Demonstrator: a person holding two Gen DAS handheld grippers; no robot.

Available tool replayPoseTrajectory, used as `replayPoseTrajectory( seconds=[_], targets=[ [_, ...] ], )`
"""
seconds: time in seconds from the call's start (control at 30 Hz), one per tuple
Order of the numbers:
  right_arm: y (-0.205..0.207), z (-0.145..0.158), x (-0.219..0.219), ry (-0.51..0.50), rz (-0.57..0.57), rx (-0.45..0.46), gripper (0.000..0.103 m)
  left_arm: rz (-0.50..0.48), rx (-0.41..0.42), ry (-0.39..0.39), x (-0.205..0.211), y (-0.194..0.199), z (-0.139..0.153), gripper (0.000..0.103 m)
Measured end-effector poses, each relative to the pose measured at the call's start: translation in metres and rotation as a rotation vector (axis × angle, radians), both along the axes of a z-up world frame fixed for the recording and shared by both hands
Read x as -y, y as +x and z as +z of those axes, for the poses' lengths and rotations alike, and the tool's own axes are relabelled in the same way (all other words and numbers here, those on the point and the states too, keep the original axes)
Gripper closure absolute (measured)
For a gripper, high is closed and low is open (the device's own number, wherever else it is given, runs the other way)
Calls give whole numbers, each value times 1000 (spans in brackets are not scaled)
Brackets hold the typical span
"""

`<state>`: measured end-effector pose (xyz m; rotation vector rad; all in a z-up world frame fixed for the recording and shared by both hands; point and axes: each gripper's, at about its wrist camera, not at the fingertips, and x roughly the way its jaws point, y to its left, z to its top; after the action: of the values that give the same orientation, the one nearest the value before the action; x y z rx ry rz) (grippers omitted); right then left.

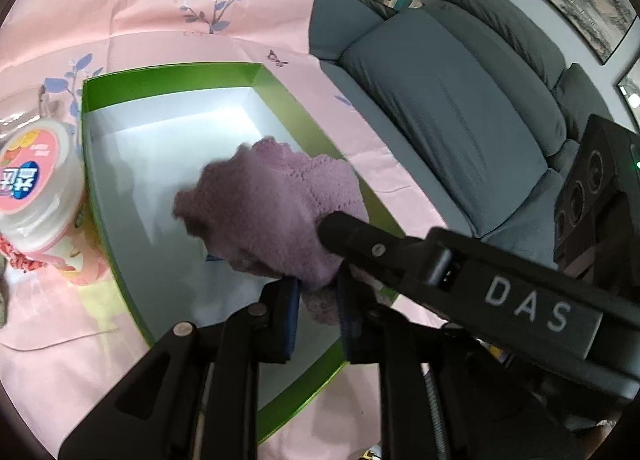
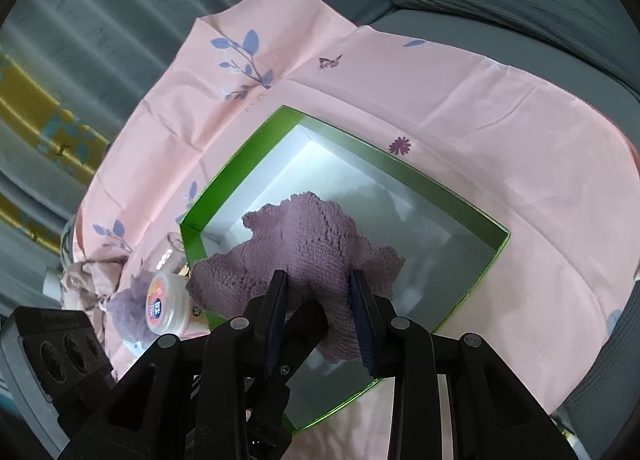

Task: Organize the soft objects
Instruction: 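Lower the purple towel into the green box and open the right gripper, then move the right tool back to the lavender mesh bath puff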

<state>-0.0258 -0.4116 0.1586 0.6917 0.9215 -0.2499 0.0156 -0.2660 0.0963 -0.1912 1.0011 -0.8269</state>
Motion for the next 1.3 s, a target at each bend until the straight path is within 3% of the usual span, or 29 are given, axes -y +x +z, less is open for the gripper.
replayPoseTrajectory(
  seconds=[0.03,0.1,0.13,0.2,0.27,0.33,0.4,0.5,0.67,0.8,0.93,1.1,1.23,1.3],
  targets=[
    [-1,1,0,-5,-8,1,69,5,2,19,0,-1,1,76],
    [-2,5,0,-28,-16,10,68,23,21,76,-6,-6,4,44],
    [-3,7,-1,-40,-21,17,64,29,38,76,-9,-8,5,40],
    [-6,11,-2,-46,-33,38,36,54,86,74,-25,-15,13,35],
    [-7,14,-3,-49,-46,63,23,85,88,53,-43,-17,20,26],
    [-9,18,-5,-61,-52,91,23,120,88,1,-66,-21,31,23],
    [-10,24,-11,-93,-47,121,23,144,109,-34,-89,-27,41,14],
    [-12,32,-21,-122,-38,175,18,212,165,-21,-122,-35,56,1],
    [-12,41,-40,-146,-33,254,17,388,197,47,-187,-45,63,1],
    [-8,45,-59,-170,9,280,17,542,207,61,-244,-49,46,1],
    [0,40,-82,-191,51,278,17,717,123,130,-288,-29,18,1],
    [10,32,-109,-224,144,268,17,820,26,51,-332,-24,11,1],
    [10,32,-126,-220,234,281,17,890,58,109,-352,-37,16,1],
    [12,33,-134,-209,304,289,17,910,37,101,-363,-39,14,1]
  ],
)
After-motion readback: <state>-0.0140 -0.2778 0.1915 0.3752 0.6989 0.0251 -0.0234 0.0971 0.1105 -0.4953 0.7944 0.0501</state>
